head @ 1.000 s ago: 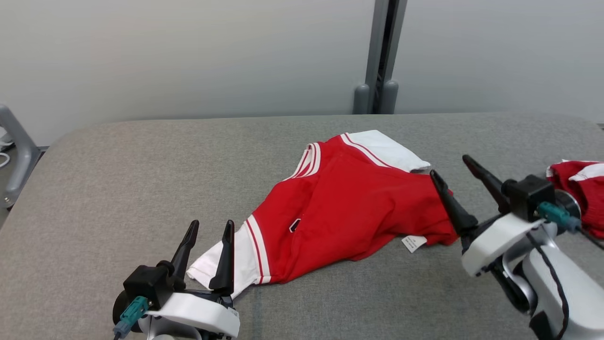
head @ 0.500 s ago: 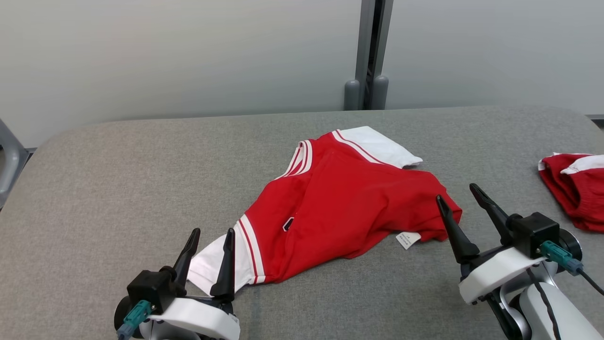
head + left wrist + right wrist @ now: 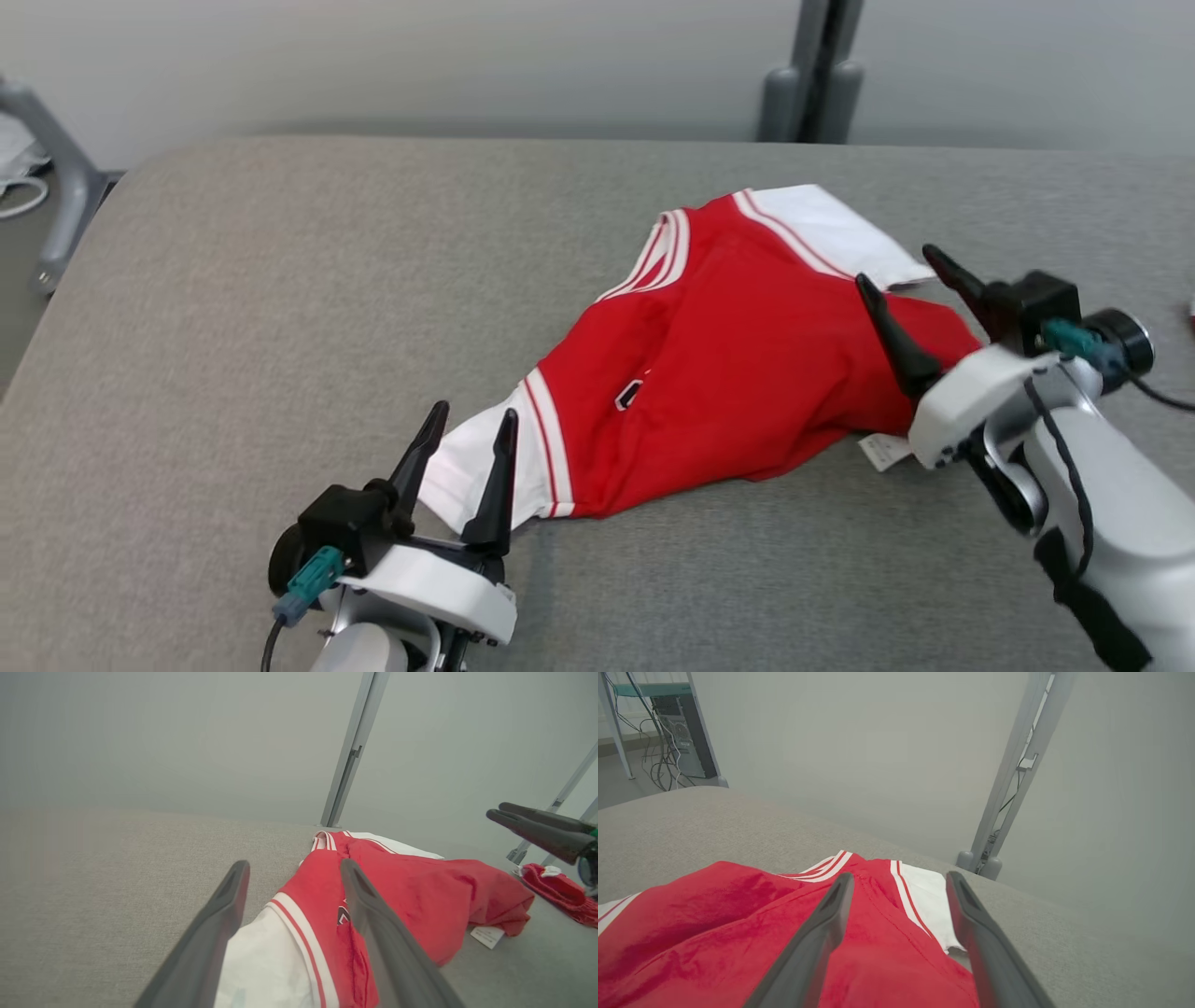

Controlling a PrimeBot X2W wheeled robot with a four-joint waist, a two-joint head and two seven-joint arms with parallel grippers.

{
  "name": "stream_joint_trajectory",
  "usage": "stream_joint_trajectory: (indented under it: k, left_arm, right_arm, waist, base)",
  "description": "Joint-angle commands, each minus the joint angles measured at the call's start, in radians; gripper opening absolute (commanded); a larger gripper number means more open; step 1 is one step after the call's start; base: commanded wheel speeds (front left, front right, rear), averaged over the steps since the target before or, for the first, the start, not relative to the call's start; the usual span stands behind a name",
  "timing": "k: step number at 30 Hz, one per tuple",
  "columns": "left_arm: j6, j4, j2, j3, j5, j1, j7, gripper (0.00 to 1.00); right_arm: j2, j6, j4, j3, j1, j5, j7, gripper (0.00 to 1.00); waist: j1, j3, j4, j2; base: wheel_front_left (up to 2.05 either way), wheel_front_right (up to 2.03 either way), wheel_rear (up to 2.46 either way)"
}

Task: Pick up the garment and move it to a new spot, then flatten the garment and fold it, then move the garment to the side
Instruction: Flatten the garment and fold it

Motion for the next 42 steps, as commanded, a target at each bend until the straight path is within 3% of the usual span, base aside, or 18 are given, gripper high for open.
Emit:
stream_joint_trajectory:
  k: [1,10,21,31,32,33,34,42]
  left_arm:
    - [-0.001,-0.002,0.005,-0.009,-0.009,-0.024,-0.003,1.0]
    - [0.018,-0.032,0.004,-0.071,-0.056,-0.069,-0.003,1.0]
    - [0.032,-0.072,0.004,-0.116,-0.113,-0.101,-0.003,1.0]
    - [0.041,-0.082,0.004,-0.121,-0.123,-0.101,-0.003,1.0]
    - [0.042,-0.083,0.004,-0.121,-0.123,-0.101,-0.003,1.0]
    - [0.042,-0.083,0.004,-0.121,-0.122,-0.101,-0.003,1.0]
    - [0.042,-0.083,0.004,-0.122,-0.122,-0.103,-0.003,1.0]
    - [0.044,-0.077,0.005,-0.119,-0.123,-0.11,-0.003,1.0]
  right_arm:
    - [-0.007,0.0,0.039,0.047,-0.048,0.042,0.021,1.0]
    - [-0.094,0.0,0.232,0.285,-0.293,0.254,0.128,1.0]
    - [-0.184,0.0,0.259,0.476,-0.408,0.429,0.223,1.0]
    - [-0.231,0.0,0.273,0.609,-0.448,0.552,0.247,1.0]
    - [-0.234,0.0,0.27,0.621,-0.451,0.562,0.248,0.6]
    - [-0.236,0.0,0.27,0.631,-0.456,0.574,0.25,0.06]
    - [-0.238,0.0,0.266,0.645,-0.462,0.58,0.246,0.0]
    - [-0.252,0.0,0.252,0.711,-0.484,0.643,0.172,0.0]
  waist:
    - [0.0,0.057,0.061,0.0]
    - [0.0,0.152,0.199,0.0]
    - [0.0,0.22,0.284,0.0]
    - [0.0,0.241,0.309,0.0]
    - [0.0,0.243,0.308,0.0]
    - [0.0,0.244,0.307,0.0]
    - [0.0,0.246,0.306,0.0]
    - [0.0,0.245,0.294,0.0]
  base:
    - [0.0,0.0,0.0]
    - [0.0,0.0,0.0]
    - [0.0,0.0,0.0]
    - [0.0,0.0,0.0]
    - [0.0,0.0,0.0]
    - [0.0,0.0,0.0]
    - [0.0,0.0,0.0]
    - [0.0,0.0,0.0]
